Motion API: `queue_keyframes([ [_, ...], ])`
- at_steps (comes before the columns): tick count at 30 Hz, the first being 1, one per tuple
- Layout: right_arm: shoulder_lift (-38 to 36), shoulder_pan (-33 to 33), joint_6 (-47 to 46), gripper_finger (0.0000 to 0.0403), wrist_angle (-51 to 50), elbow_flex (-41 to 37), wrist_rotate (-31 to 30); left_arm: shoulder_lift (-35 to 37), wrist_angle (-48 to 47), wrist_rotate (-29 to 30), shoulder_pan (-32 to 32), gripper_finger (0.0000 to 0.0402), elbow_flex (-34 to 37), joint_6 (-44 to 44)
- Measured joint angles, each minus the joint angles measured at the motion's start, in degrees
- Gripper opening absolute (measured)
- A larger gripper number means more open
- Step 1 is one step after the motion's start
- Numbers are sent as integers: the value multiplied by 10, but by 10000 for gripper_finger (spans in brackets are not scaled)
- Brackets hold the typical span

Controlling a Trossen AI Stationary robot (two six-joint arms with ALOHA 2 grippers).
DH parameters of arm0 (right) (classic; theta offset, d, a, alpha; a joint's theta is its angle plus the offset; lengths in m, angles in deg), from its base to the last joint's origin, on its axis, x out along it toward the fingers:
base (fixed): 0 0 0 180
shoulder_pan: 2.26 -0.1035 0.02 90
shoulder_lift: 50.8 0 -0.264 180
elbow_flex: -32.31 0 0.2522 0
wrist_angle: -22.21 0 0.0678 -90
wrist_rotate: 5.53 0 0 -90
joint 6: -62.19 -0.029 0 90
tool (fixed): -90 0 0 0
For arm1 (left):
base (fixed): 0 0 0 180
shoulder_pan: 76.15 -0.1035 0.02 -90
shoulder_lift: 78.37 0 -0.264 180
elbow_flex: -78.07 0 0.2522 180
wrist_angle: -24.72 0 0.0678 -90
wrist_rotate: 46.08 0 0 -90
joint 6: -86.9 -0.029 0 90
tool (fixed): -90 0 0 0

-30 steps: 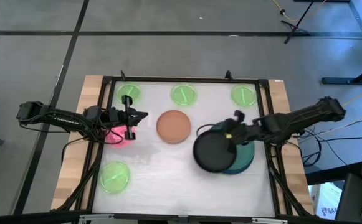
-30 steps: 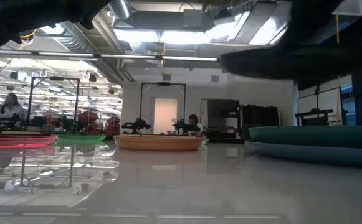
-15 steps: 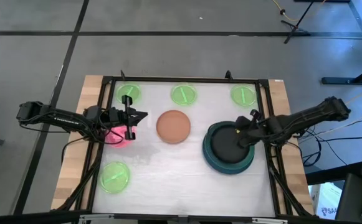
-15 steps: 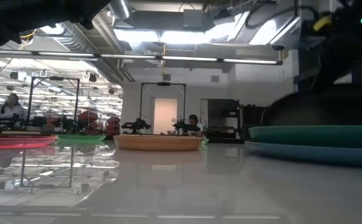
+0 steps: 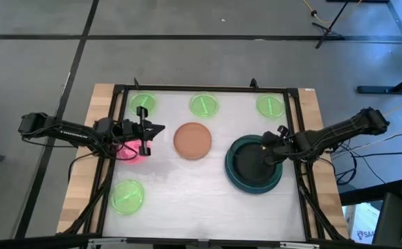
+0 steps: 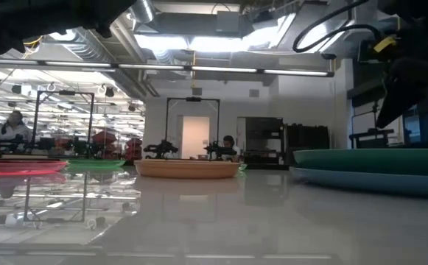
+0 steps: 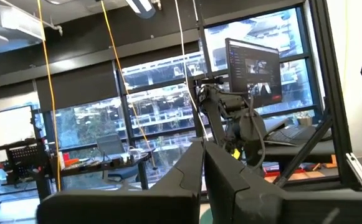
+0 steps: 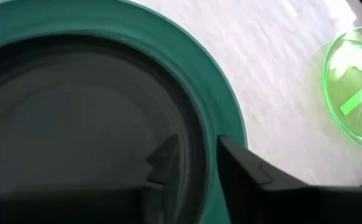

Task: Stack plastic plates
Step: Stack the orange plate on top of the black plate

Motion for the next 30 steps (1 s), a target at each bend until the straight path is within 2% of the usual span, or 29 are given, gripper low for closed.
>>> queue_keyframes([
  [6,0,0,47,169,26,29,-17,-47,-26,6,0,9,-27,0],
  [13,6,0,200,187,254,15,-34,-153,-141,8,0,9,-114,1],
  [20,65,0,352,188,475,-3,14,-243,-257,7,0,9,-185,23],
  [25,140,0,436,188,590,-3,15,-279,-292,9,11,9,-165,79],
  [30,223,20,490,188,641,20,41,-287,-213,55,61,9,-112,114],
])
